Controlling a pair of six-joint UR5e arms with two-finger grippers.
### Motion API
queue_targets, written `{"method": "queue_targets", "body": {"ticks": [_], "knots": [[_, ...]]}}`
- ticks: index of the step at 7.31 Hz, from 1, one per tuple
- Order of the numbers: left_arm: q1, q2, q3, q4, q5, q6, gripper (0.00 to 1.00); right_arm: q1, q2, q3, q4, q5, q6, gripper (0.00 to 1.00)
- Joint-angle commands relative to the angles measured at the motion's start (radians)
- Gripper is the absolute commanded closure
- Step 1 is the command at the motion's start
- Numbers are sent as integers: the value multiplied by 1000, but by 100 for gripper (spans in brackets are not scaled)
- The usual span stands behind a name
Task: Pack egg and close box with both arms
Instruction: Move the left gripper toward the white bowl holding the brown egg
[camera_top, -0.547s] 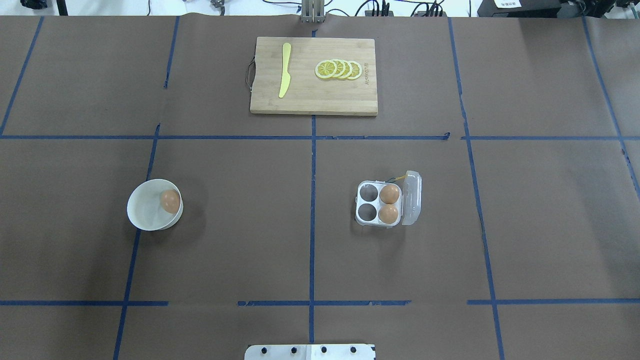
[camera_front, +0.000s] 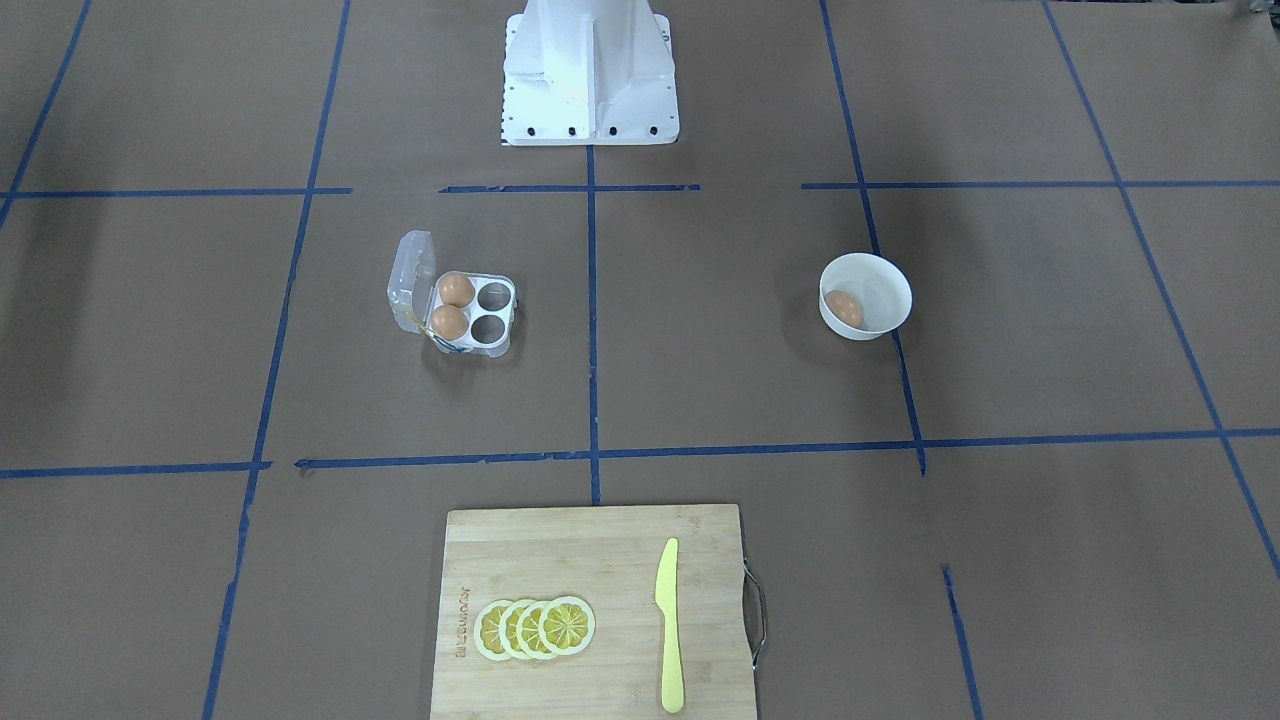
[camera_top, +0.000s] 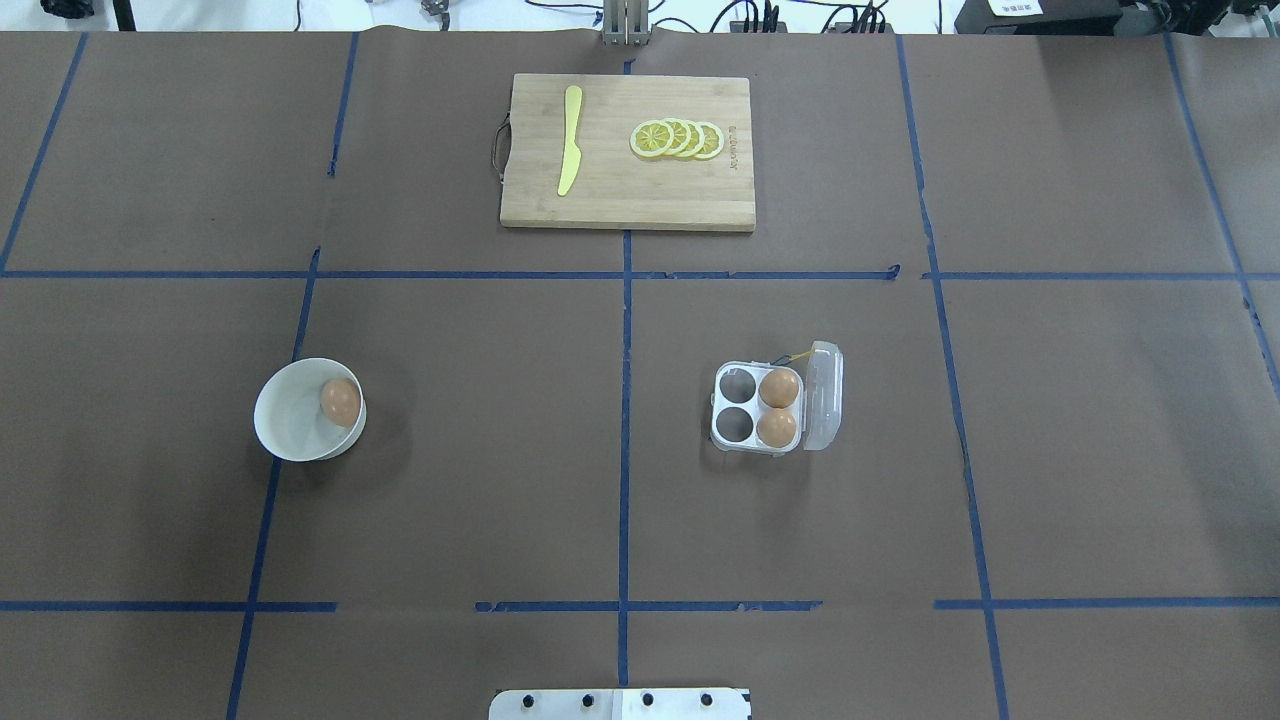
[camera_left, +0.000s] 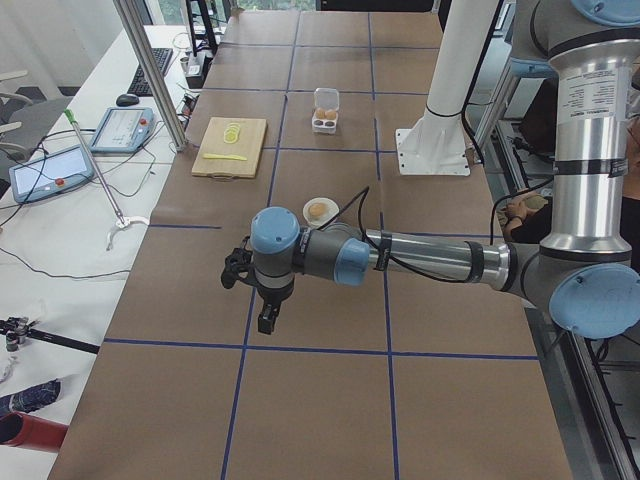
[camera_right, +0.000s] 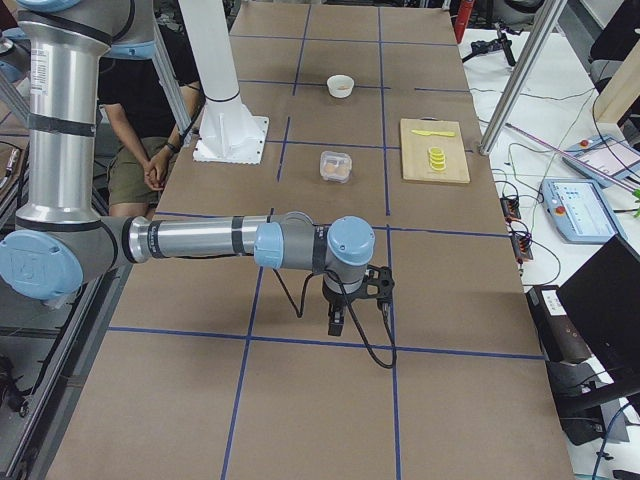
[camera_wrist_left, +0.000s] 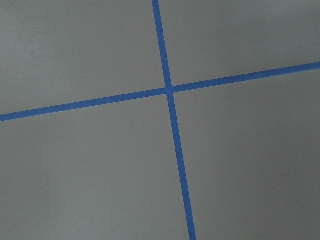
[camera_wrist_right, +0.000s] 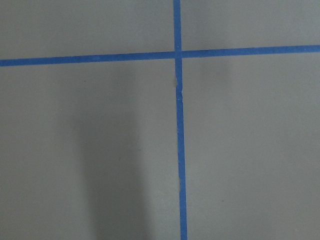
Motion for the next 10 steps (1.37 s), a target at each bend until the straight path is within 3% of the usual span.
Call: {"method": "queue_targets", "body": {"ticks": [1,4,5,7,8,10], "knots": [[61,-78,-12,-94,-37,-45,0,1,-6,21,-1,10,-1,0],[219,-168,-38,-90,-115,-111,0,1,5,46,2,20,-2,0],[278,-201,-77,-119,-120,-437,0,1,38,47,-10,14,-1,0],[450,-192,-224,-134,8,-793,0,1,22,21,-7,32,8,0],[513,-178,-246,-139,59,-936,0,1,16,26,-7,37,8,0],[665,-137,-256,-171,260,-1164,3,1,20,27,-6,37,13,0]]}}
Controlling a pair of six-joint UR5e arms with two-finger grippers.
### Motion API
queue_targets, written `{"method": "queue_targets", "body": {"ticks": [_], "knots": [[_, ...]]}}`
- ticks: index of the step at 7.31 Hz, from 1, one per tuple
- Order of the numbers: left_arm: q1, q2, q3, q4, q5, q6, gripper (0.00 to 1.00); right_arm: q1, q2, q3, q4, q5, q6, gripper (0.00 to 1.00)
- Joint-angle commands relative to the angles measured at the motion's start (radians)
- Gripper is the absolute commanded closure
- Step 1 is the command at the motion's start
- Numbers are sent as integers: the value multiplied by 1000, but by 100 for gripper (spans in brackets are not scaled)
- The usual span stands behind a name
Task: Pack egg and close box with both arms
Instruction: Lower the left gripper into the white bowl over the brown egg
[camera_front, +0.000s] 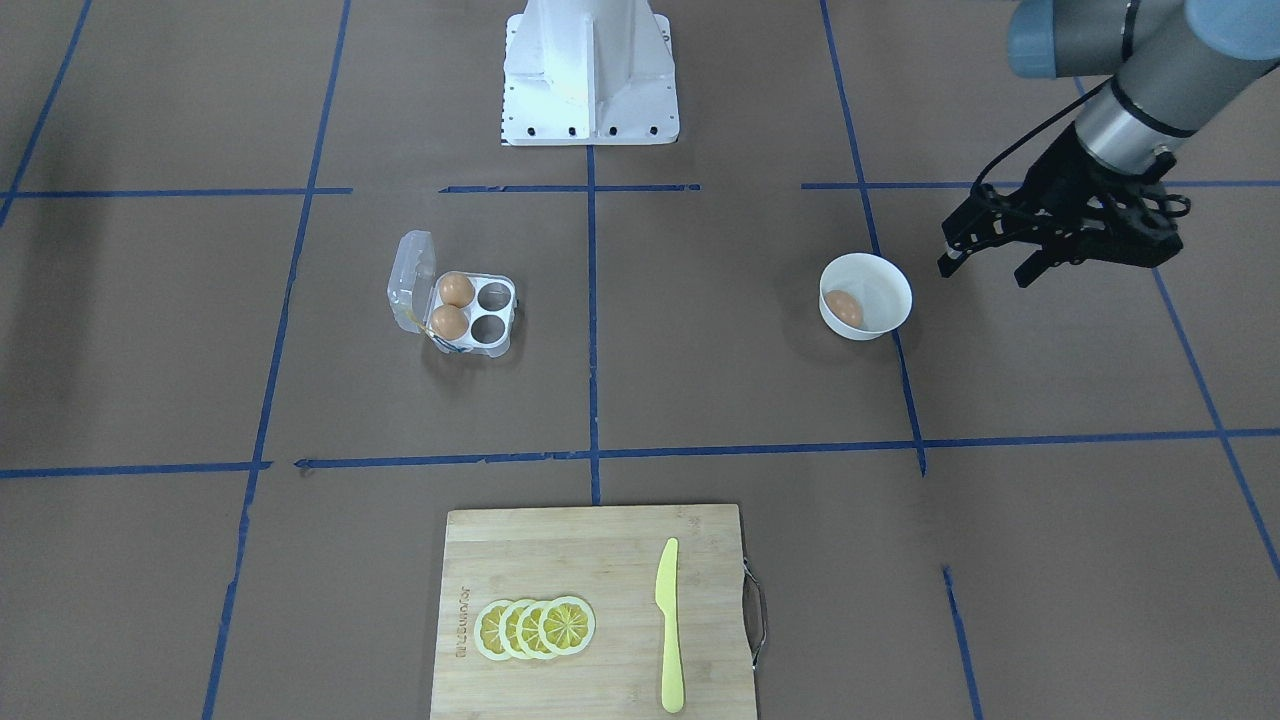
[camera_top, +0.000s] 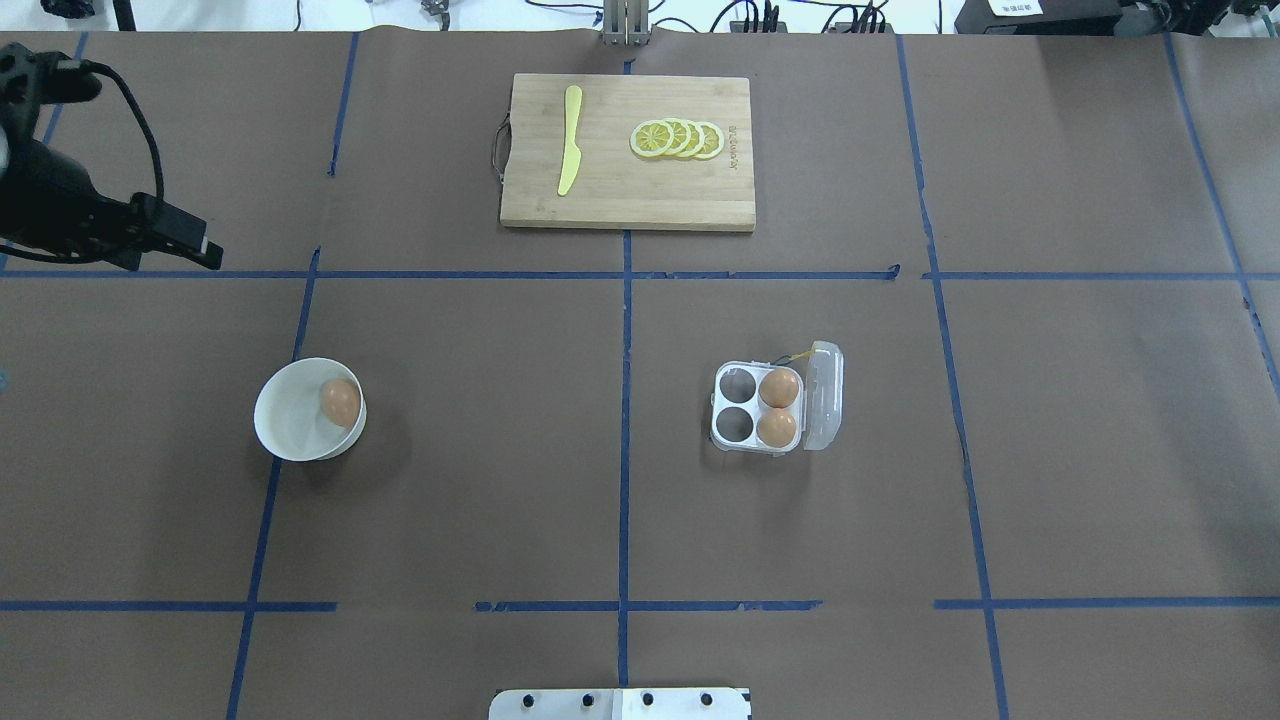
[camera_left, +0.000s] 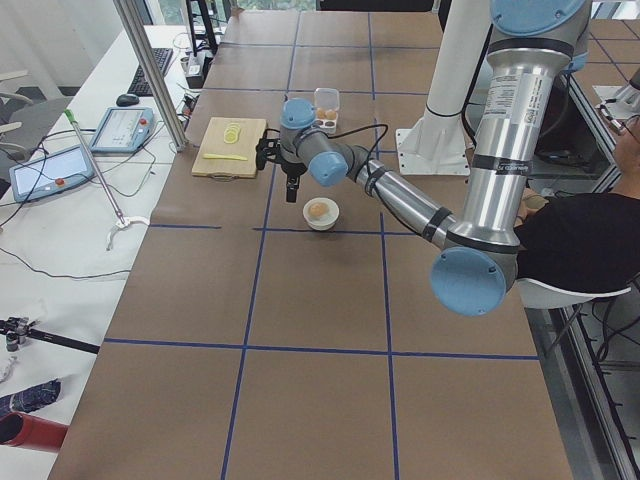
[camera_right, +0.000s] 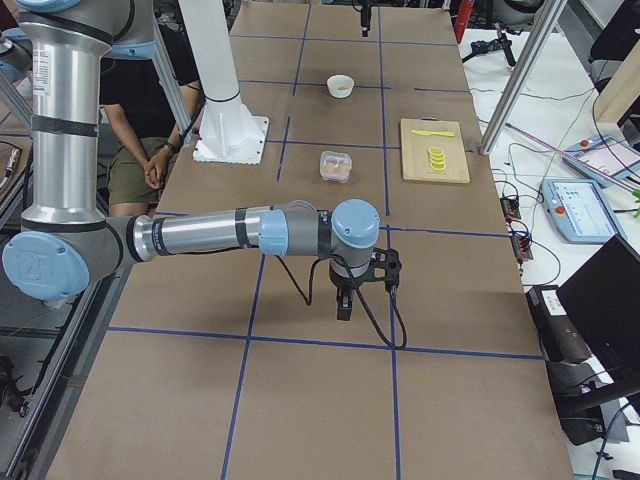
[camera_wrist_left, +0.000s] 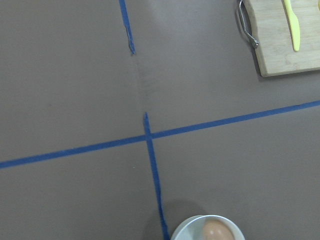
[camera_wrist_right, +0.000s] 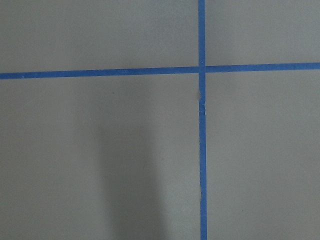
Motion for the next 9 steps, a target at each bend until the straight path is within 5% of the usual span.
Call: {"method": "queue_targets", "body": {"ticks": [1,3,9], "knots": [[161,47,-16,-31,137,-239,3,0,2,5,-1,3,2,0],[253,46,-4,-31,238,-342,4,0,3,2,1,3,2,0],[301,-23,106,-31,262,-344,12,0,6,-4,-1,10,2,0]]}}
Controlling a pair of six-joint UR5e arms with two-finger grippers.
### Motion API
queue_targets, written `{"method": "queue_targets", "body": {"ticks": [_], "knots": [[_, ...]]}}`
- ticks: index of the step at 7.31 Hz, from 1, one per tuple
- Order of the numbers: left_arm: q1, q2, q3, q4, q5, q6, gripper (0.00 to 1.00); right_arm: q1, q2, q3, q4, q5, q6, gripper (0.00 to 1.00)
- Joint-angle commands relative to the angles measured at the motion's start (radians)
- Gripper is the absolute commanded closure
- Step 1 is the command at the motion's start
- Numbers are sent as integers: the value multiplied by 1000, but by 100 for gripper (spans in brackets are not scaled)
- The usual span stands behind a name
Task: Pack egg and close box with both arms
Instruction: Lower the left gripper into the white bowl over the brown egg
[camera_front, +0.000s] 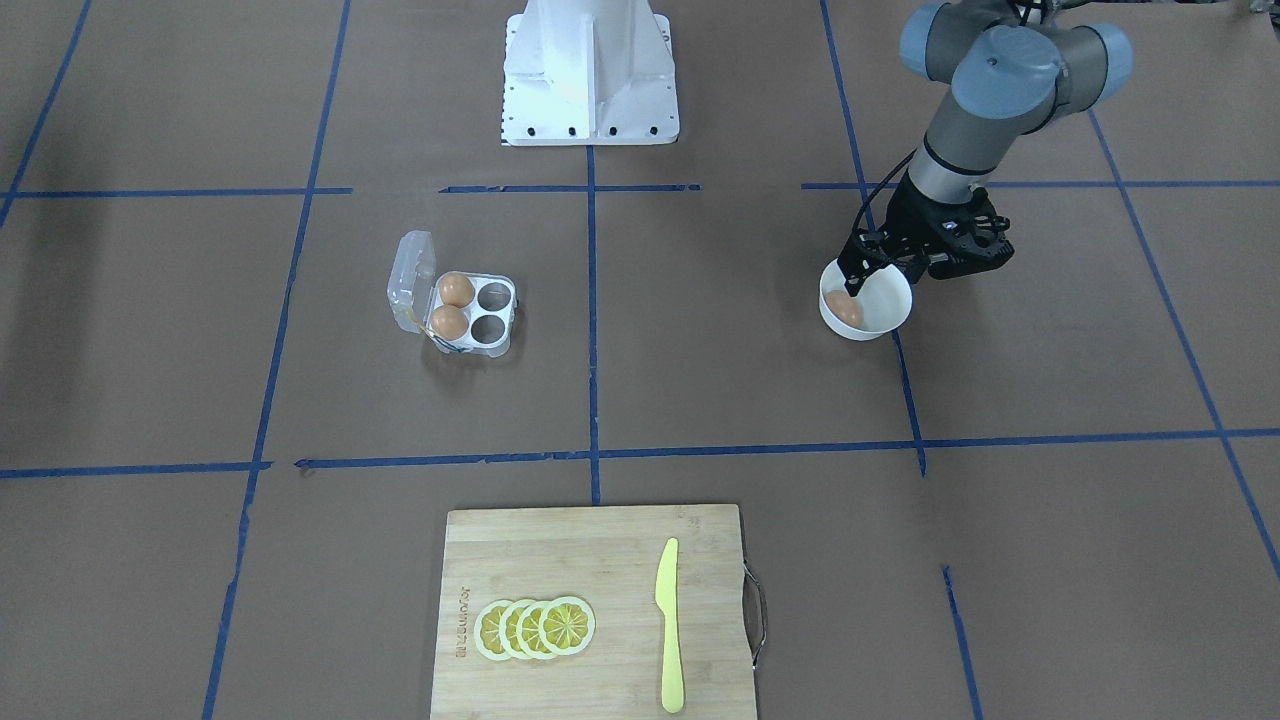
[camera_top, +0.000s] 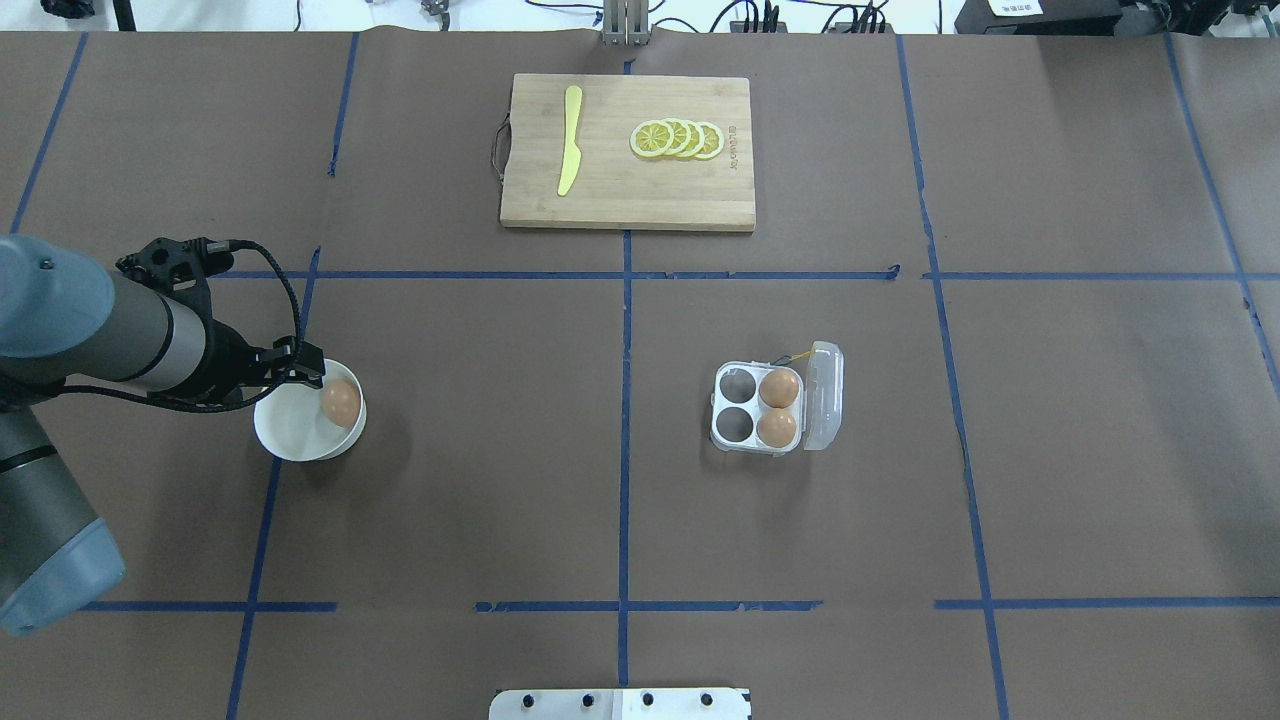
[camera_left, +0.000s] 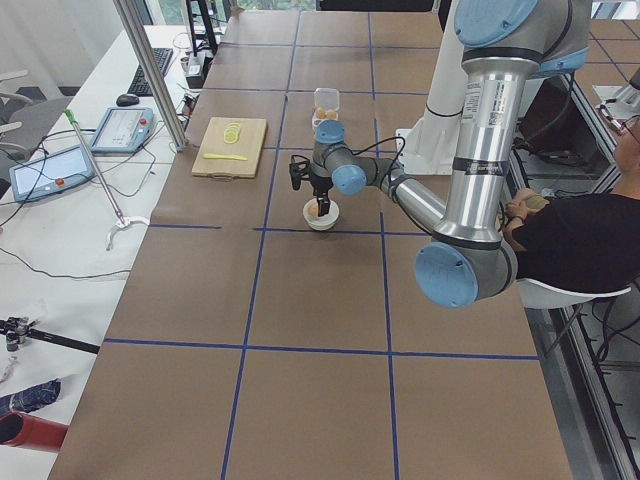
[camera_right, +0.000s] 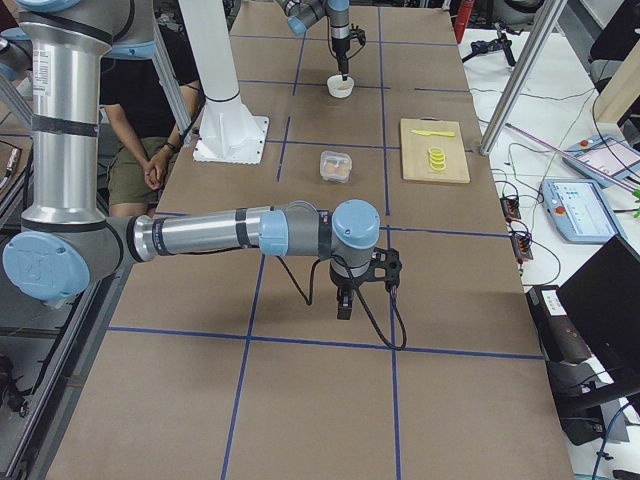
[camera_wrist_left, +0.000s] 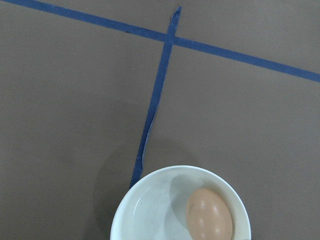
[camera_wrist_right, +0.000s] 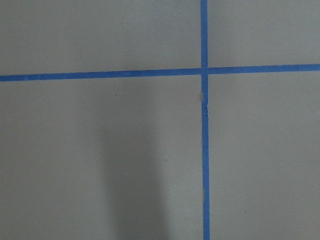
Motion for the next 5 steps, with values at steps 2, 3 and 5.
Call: {"method": "queue_targets", "body": {"ticks": [2,3,5], "knots": [[30,-16,35,0,33,6,14,0,-1,-1,0,6,0,0],[30,-16,37,0,33,6,16,0,-1,-2,0,6,0,0],[33,-26,42,0,33,9,17,0,-1,-2,0,6,0,0]]}}
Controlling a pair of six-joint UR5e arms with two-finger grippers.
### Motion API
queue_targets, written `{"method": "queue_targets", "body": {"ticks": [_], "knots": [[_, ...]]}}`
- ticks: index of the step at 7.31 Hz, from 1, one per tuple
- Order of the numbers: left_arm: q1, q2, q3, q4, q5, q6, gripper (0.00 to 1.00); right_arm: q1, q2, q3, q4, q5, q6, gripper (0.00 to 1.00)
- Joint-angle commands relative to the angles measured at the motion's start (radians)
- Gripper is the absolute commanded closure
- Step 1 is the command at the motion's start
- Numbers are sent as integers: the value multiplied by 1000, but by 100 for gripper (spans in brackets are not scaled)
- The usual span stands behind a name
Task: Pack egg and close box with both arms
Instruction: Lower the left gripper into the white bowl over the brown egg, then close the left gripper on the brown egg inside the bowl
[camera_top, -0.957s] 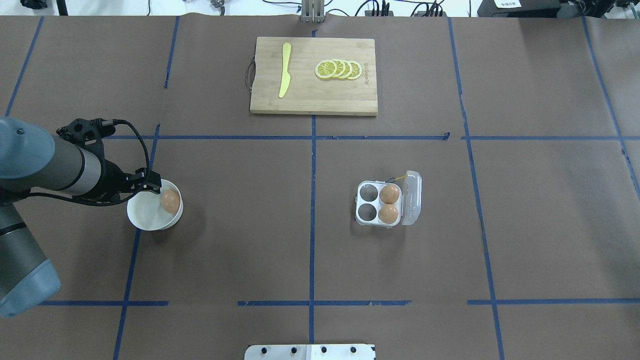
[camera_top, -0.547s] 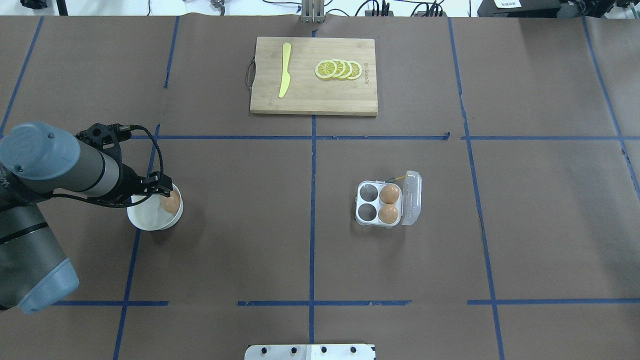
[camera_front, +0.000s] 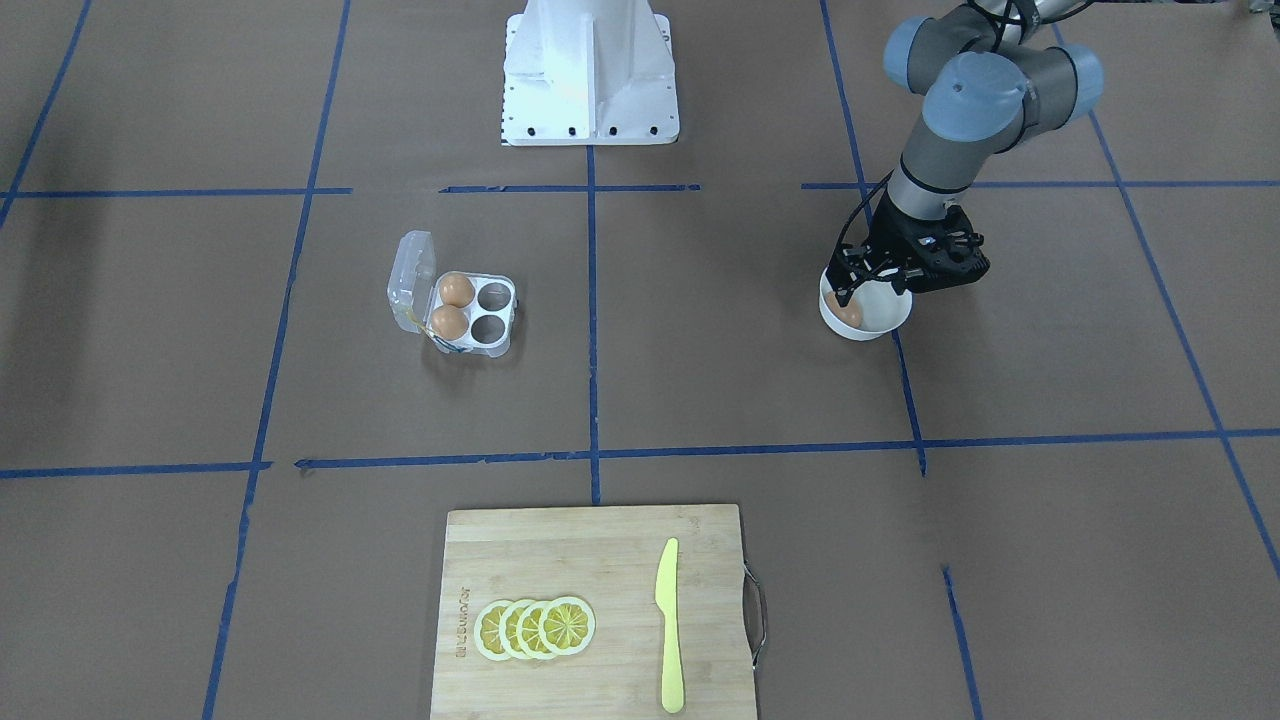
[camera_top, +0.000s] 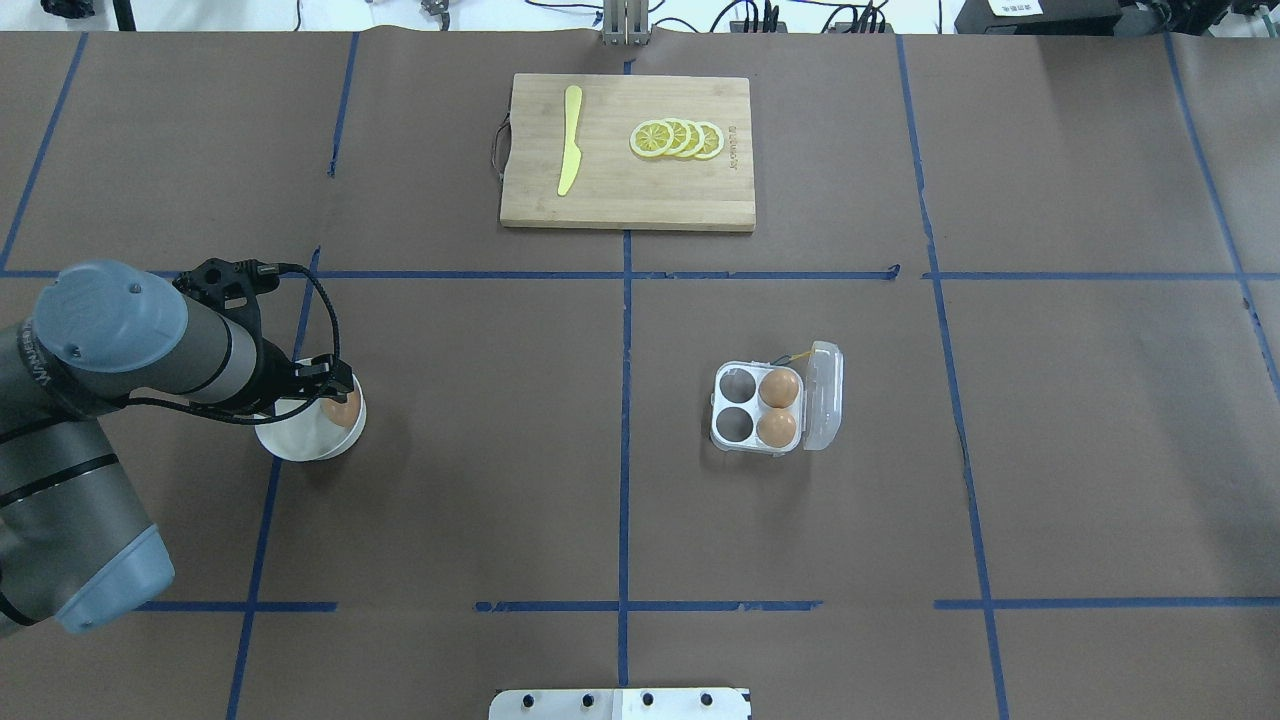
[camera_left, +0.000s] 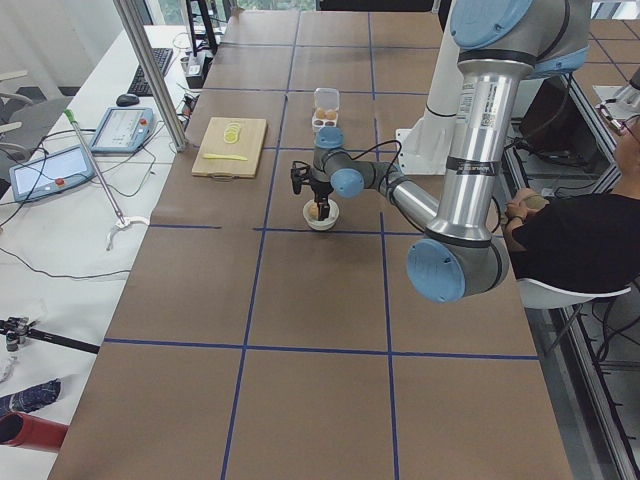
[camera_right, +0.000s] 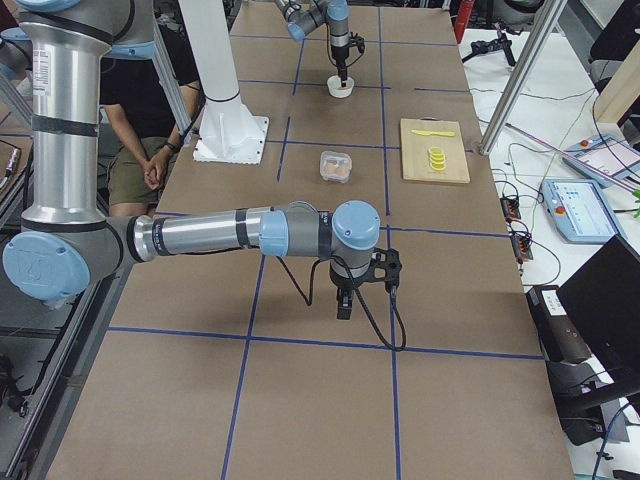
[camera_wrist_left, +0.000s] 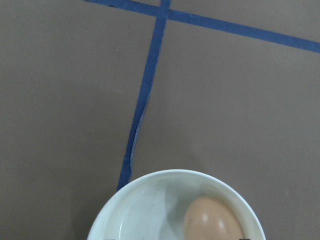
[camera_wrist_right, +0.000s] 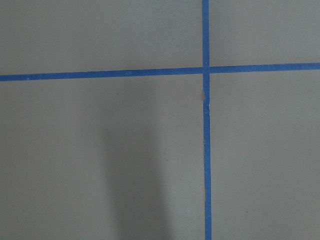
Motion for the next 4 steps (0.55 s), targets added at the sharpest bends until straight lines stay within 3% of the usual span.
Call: {"method": "queue_targets", "body": {"ticks": [1,4], "knots": [[2,-28,23,2,0,2,17,0,0,0,0,0,0,0],[4,-29,40,0,2,3,17,0,-3,1,0,15,0,0]]}}
